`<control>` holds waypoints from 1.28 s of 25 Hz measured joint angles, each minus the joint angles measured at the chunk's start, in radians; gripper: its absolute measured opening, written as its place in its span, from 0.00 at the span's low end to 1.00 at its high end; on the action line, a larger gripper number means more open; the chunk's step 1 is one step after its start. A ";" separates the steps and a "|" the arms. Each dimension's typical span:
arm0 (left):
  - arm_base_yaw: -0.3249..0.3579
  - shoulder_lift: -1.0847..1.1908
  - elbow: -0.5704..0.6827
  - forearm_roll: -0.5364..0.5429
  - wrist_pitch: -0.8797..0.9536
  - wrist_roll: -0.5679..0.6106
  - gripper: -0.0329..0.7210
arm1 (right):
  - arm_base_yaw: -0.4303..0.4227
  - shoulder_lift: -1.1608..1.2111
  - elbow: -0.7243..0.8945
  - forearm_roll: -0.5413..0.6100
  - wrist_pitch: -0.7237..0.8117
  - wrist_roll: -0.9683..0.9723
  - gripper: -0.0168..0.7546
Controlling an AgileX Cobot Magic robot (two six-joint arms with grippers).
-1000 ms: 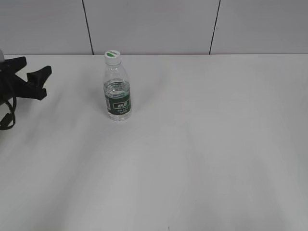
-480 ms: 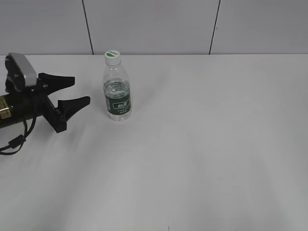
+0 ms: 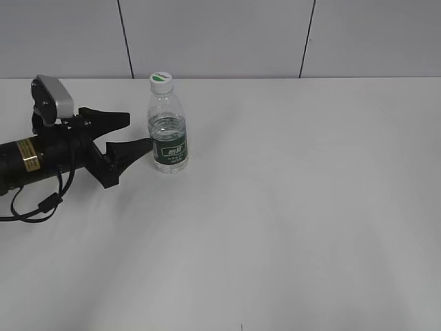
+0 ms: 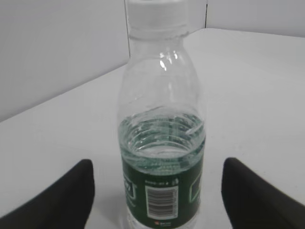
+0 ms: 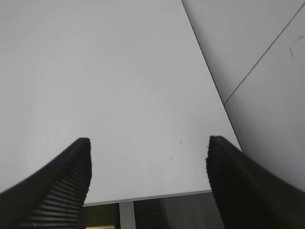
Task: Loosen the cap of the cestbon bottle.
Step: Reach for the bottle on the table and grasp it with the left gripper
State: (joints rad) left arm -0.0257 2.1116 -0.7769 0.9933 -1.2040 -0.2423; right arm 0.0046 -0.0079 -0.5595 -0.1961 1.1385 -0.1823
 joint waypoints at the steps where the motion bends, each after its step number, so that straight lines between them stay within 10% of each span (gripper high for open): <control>1: -0.007 0.005 0.000 -0.008 -0.002 -0.002 0.72 | 0.000 0.000 0.000 0.000 0.000 0.000 0.77; 32: -0.164 0.220 -0.200 -0.172 -0.004 -0.096 0.74 | 0.000 0.000 0.000 -0.001 0.000 0.000 0.77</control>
State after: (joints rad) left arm -0.1894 2.3320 -0.9773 0.8217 -1.2079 -0.3385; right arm 0.0046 -0.0079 -0.5595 -0.1969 1.1385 -0.1823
